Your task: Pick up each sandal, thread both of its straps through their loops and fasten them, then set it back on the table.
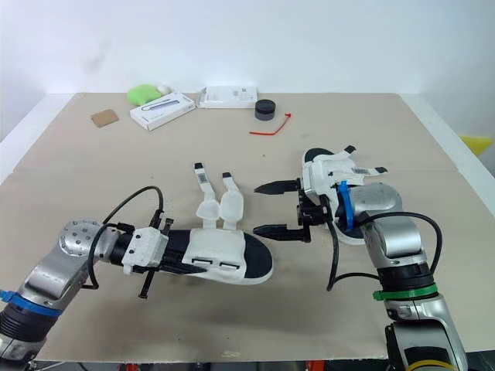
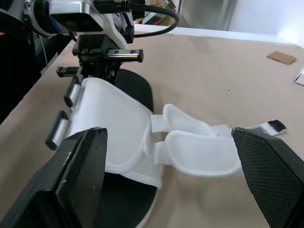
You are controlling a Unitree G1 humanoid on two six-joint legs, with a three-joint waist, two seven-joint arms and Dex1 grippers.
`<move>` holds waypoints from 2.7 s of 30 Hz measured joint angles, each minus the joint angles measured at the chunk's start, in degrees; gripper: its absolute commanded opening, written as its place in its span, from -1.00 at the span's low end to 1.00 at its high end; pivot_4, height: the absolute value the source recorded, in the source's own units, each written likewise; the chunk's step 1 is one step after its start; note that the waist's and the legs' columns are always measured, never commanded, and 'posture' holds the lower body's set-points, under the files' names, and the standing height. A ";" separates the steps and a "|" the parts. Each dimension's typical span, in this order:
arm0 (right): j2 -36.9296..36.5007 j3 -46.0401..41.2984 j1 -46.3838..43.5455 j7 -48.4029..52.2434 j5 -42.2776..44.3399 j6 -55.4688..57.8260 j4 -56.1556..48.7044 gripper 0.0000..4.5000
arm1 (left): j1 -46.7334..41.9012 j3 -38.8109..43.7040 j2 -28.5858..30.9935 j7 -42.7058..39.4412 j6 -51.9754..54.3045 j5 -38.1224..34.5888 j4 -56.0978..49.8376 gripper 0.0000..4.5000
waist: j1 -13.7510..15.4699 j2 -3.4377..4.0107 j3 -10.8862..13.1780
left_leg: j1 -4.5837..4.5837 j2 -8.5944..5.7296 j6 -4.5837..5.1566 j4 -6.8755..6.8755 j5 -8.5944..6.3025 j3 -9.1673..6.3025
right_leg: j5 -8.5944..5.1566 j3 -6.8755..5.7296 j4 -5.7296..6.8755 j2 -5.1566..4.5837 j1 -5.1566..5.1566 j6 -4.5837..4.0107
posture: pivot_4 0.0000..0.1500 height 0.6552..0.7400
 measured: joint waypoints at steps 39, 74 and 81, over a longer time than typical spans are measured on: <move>-0.11 1.71 -0.13 -1.20 -0.60 0.88 -1.23 1.00 | 4.30 8.22 9.64 3.88 20.74 -14.59 -11.19 0.96 | -0.09 0.00 0.00 | 0.06 0.23 0.03 0.23 0.00 0.00 | -0.08 0.04 0.04 0.30 0.11 0.23 | 1.00 1.00; 0.93 9.81 6.71 -11.49 -10.10 5.78 -2.42 -0.98 | -4.15 7.95 -1.90 13.77 9.97 -4.25 2.79 1.00 | -0.09 -0.02 0.00 | 0.23 0.29 0.03 0.24 0.00 0.09 | 0.07 0.21 0.03 0.43 0.27 0.06 | 1.00 1.00; 2.06 10.88 4.58 -12.23 -10.07 8.32 -3.49 -0.98 | -3.88 7.53 -1.90 13.35 10.30 -4.16 2.52 1.00 | -0.13 -0.02 0.00 | 0.23 0.29 0.03 0.24 0.00 0.10 | 0.07 0.22 0.03 0.44 0.26 0.05 | 1.00 1.00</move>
